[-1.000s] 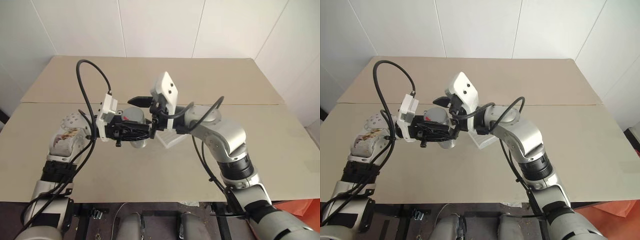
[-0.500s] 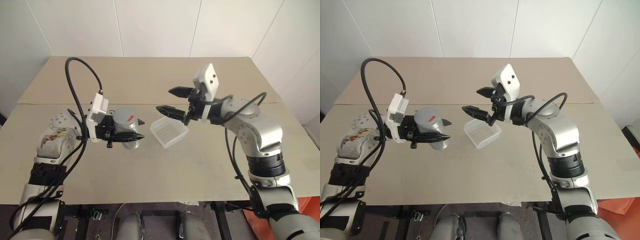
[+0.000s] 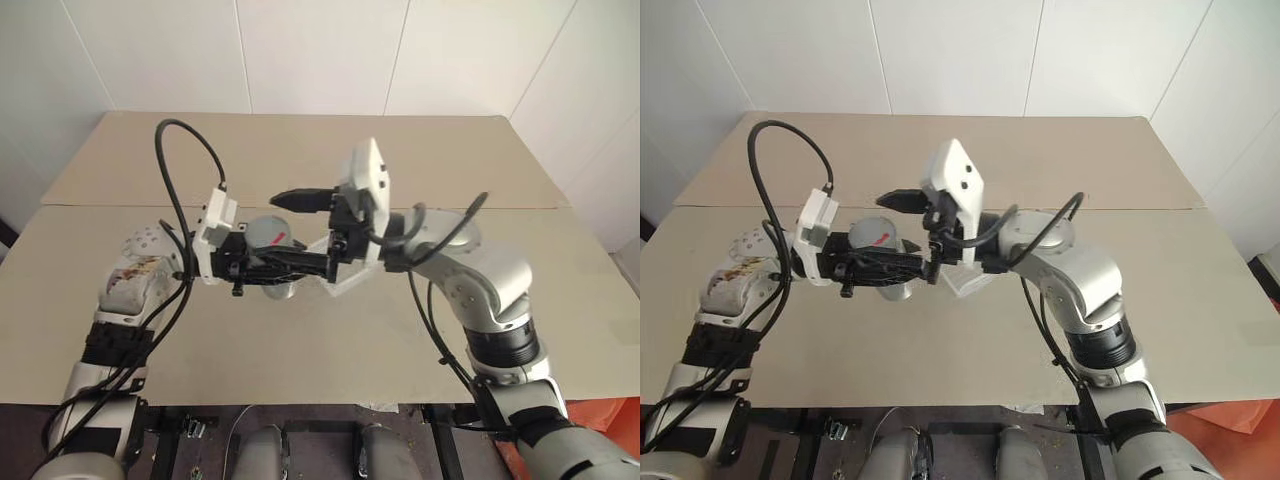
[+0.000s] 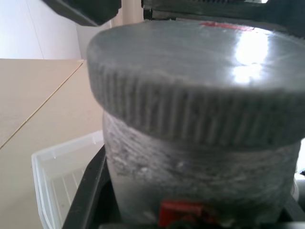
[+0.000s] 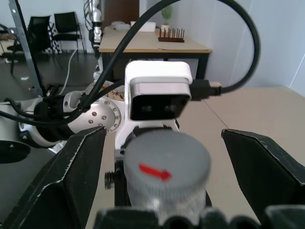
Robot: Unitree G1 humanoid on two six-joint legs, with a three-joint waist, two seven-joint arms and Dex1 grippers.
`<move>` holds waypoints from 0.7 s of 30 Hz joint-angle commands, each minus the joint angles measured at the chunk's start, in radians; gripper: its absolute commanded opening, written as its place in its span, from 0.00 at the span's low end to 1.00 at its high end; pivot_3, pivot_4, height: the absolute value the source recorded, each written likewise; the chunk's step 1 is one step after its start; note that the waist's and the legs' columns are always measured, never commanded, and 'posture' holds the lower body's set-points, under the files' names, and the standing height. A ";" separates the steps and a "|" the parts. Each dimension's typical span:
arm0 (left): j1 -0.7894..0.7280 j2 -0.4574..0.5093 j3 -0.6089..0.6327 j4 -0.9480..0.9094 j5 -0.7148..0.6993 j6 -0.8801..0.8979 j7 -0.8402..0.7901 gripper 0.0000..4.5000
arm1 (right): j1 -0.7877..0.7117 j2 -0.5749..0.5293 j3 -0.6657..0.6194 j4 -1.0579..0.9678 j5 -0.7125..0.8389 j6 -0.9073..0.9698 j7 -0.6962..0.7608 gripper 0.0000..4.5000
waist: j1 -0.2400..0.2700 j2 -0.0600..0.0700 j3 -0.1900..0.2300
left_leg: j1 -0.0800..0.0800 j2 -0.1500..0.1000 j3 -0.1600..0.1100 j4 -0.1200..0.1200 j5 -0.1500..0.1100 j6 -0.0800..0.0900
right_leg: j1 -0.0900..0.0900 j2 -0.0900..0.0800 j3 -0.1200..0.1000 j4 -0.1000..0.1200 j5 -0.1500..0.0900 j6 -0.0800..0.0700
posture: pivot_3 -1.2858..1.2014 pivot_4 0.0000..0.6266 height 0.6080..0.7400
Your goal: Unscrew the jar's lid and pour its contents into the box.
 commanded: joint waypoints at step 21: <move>0.009 0.067 0.039 -0.008 -0.019 -0.013 -0.014 0.43 | 0.015 -0.132 -0.125 0.023 -0.023 -0.020 -0.001 1.00 | 0.002 0.000 0.000 | 0.000 0.000 0.000 0.000 0.000 0.000 | 0.000 0.000 0.000 0.000 0.000 0.000 | 0.52 0.24 1.00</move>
